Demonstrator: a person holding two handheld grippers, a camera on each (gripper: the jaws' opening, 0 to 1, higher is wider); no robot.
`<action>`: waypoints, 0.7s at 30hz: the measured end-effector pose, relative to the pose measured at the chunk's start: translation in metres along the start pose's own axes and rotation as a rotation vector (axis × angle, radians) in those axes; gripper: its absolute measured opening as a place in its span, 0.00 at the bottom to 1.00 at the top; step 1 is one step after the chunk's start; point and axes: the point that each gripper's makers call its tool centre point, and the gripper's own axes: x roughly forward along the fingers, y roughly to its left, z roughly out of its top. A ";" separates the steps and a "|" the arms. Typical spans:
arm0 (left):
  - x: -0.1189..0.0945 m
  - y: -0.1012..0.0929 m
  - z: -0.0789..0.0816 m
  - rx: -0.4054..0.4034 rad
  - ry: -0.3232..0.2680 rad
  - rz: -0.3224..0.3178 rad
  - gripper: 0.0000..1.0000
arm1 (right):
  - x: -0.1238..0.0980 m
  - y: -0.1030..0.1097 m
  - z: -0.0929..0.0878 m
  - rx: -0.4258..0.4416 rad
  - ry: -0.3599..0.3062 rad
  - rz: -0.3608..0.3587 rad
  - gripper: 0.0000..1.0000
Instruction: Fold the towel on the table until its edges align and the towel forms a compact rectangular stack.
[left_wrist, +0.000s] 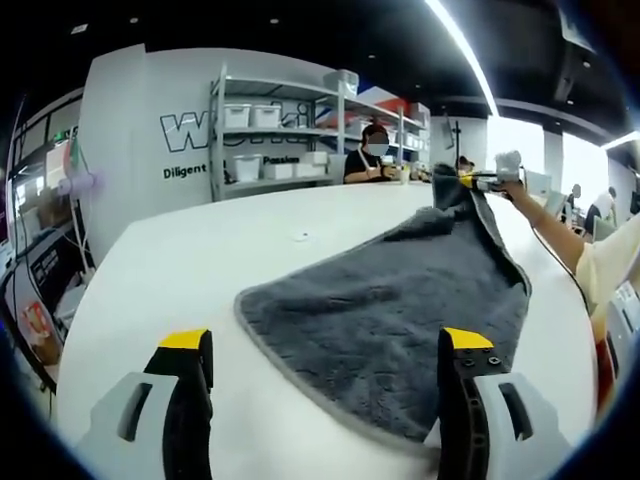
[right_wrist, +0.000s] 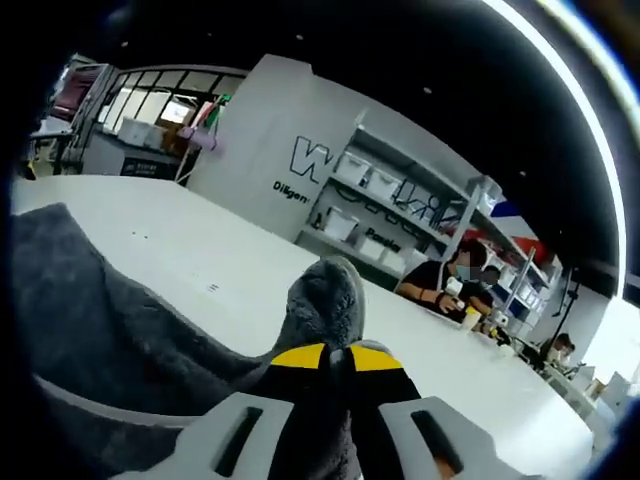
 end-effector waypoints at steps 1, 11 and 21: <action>0.000 0.000 0.000 0.001 0.002 0.001 0.91 | -0.001 -0.004 -0.003 0.007 -0.001 -0.016 0.04; 0.005 0.001 -0.007 0.000 0.031 0.002 0.91 | -0.003 -0.014 -0.054 0.059 0.116 -0.041 0.07; 0.004 0.001 -0.007 0.001 0.030 0.003 0.91 | -0.008 -0.022 -0.064 0.094 0.151 -0.056 0.33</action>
